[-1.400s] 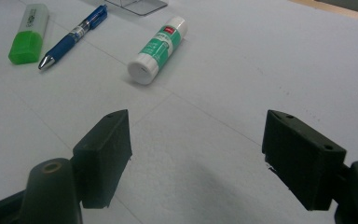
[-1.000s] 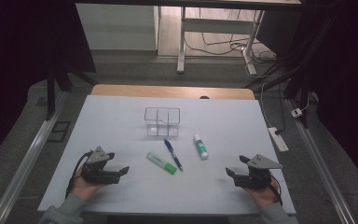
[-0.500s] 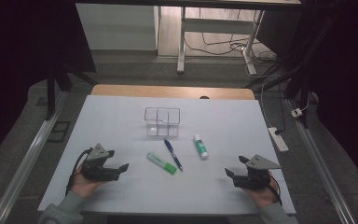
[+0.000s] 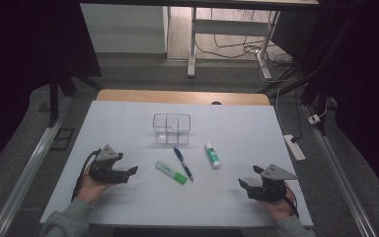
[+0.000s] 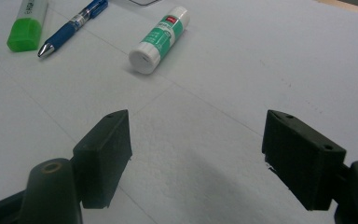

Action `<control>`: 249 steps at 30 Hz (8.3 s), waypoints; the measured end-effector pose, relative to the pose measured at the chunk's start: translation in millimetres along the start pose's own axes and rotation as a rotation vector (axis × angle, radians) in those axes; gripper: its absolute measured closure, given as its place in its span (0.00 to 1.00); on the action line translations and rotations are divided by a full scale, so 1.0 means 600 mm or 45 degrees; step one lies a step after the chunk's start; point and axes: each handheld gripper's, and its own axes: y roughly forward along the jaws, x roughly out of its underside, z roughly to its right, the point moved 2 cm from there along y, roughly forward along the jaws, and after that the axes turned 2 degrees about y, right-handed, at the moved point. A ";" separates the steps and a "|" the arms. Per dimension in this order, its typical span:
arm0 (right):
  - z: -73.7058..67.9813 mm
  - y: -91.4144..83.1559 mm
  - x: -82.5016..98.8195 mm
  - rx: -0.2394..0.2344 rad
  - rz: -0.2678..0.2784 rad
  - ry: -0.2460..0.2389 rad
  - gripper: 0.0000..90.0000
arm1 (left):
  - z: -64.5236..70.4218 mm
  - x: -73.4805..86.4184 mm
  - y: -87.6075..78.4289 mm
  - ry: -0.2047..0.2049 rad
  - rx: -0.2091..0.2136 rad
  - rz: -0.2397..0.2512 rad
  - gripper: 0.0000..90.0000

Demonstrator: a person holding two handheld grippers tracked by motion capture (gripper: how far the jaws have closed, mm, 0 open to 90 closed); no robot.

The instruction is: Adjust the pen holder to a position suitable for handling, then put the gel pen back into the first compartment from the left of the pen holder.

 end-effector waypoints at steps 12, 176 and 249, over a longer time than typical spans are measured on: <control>0.000 0.000 0.002 0.007 -0.005 0.004 0.26 | -0.017 -0.039 0.032 -0.012 -0.005 -0.009 0.27; 0.008 0.004 0.000 0.048 -0.019 0.010 0.27 | -0.017 -0.143 0.131 0.058 0.172 0.005 0.80; -0.038 0.037 -0.073 -0.100 -0.100 -0.013 0.31 | 0.028 0.034 -0.043 0.047 0.116 -0.007 0.34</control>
